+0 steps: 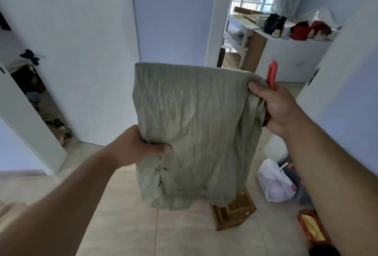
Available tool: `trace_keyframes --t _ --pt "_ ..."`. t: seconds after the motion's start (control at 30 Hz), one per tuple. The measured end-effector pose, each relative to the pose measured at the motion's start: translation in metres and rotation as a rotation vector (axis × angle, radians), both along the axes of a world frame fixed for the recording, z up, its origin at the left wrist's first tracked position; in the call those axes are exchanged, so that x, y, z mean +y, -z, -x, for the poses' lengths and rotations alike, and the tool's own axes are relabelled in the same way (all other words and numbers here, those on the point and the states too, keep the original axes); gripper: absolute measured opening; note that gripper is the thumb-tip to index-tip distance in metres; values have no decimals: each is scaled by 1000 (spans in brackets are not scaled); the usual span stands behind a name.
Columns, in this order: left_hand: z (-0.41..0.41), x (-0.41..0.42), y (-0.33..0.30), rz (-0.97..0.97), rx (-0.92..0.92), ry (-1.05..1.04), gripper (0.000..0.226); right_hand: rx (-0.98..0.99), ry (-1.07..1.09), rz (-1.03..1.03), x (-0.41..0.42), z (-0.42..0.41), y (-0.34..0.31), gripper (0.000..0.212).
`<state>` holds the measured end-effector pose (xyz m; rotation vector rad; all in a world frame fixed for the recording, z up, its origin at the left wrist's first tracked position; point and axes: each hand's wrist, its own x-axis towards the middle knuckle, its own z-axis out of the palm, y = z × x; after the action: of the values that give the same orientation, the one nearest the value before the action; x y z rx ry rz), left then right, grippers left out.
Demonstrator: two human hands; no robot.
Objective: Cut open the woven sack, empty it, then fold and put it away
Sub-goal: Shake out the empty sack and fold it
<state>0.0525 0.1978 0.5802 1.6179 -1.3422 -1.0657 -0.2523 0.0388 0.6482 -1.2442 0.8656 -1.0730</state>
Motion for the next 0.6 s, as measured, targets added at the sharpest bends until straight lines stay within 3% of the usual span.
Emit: trace_keyframes --t 0.07,0.17,0.23,0.37,0.5,0.6 --pt "11 -5 14 3 52 -156 38 -72 -50 -75 5 -4 -4 23" --pt "24 -11 6 16 398 -227 20 -190 -31 -169 7 4 1 47" --pt "28 -13 0 -34 537 -267 24 -144 2 -267 5 12 19 69" --pt "30 -22 -9 -46 585 -403 16 79 -113 -527 16 11 81 90" --pt "27 -26 -3 -53 505 -526 16 -5 -202 -590 34 5 105 94" --pt "28 -23 2 -88 461 -517 11 -128 -255 -547 41 3 109 77"
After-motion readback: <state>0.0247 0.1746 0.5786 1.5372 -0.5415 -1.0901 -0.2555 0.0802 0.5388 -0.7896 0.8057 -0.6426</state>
